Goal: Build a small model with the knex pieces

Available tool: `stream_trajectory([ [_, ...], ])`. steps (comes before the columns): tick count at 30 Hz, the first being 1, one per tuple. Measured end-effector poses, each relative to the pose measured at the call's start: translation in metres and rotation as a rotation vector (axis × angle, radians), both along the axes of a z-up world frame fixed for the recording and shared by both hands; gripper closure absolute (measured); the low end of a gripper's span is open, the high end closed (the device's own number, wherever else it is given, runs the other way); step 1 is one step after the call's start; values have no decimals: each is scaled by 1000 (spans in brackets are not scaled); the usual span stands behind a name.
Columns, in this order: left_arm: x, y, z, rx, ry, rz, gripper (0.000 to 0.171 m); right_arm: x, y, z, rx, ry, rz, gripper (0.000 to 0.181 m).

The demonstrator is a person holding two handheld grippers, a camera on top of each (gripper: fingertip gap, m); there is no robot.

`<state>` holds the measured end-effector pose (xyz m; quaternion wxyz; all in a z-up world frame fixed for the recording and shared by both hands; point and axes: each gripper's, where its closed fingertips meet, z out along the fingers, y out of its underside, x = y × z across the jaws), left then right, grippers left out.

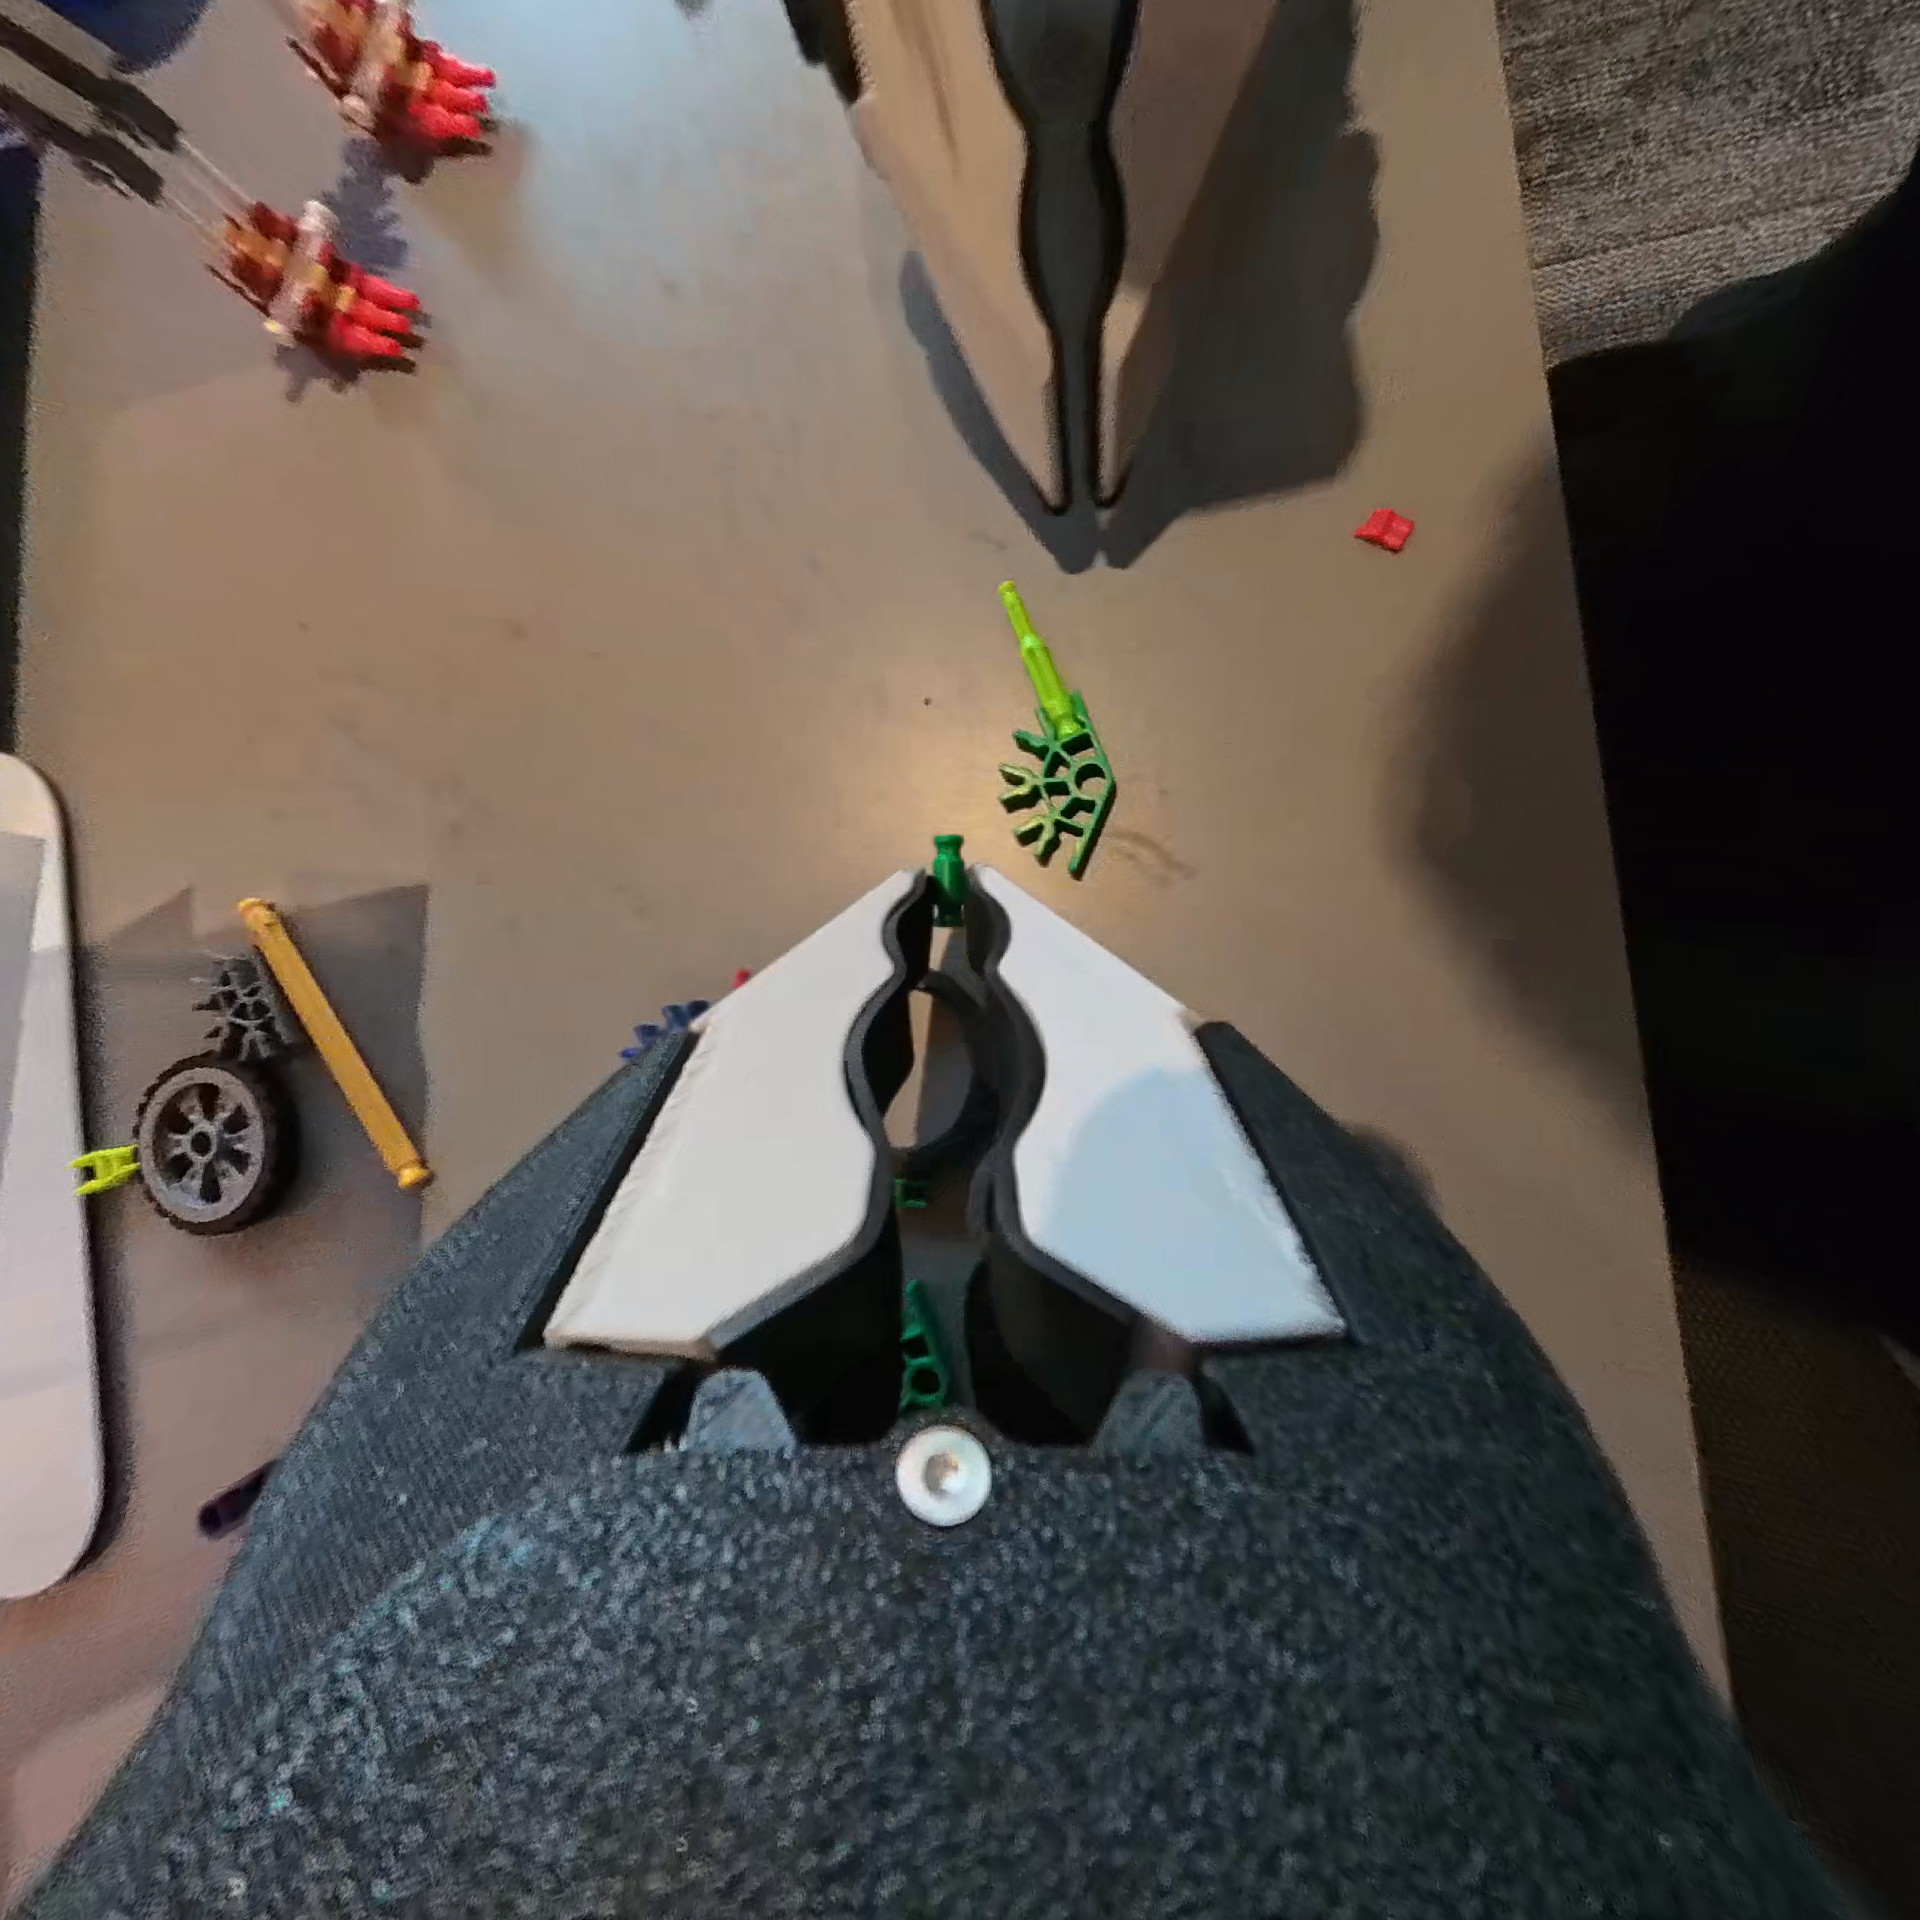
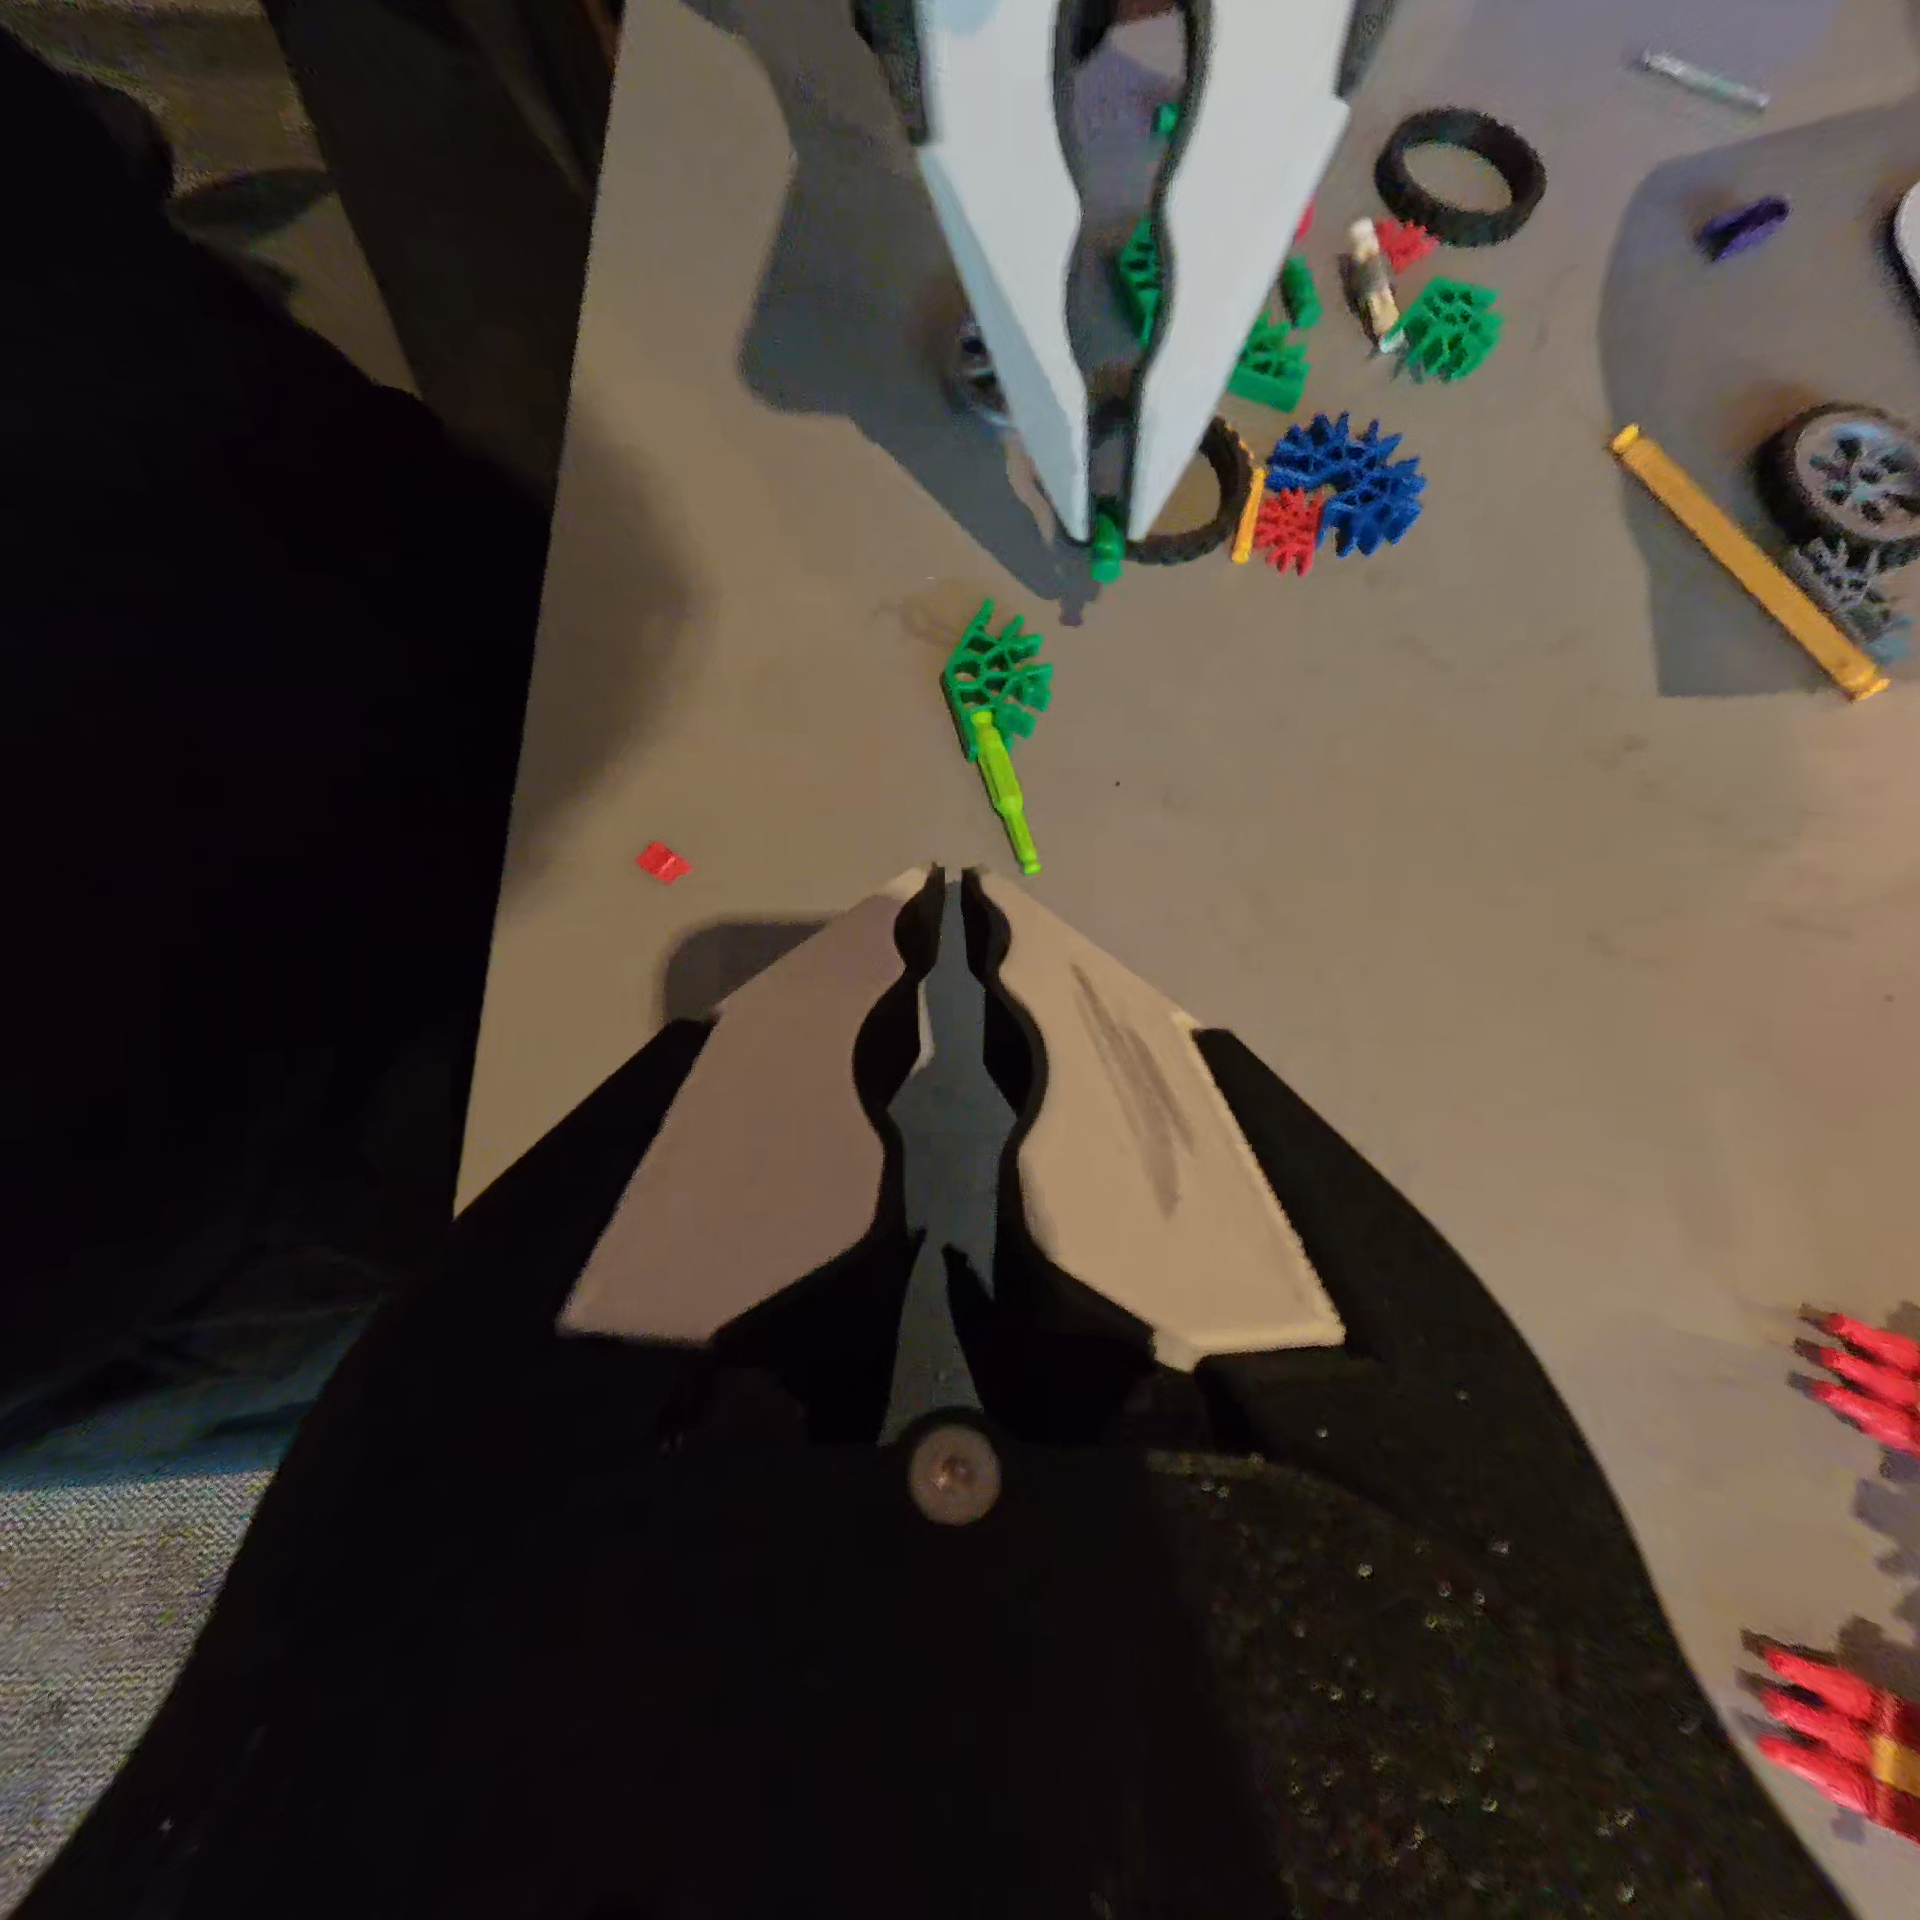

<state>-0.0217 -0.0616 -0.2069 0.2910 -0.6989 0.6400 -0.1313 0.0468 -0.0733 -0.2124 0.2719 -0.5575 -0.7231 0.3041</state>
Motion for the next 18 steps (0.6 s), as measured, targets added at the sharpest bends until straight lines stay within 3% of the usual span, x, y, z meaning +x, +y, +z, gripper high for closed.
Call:
stream_trajectory([
  [13,7,-18,-15,-41,3,-8,166,-12,15,-9,49,-25,-60,178],
  [18,7,-23,-7,-30,-11,-36,166,-13,14,-7,57,-22,-60,178],
])
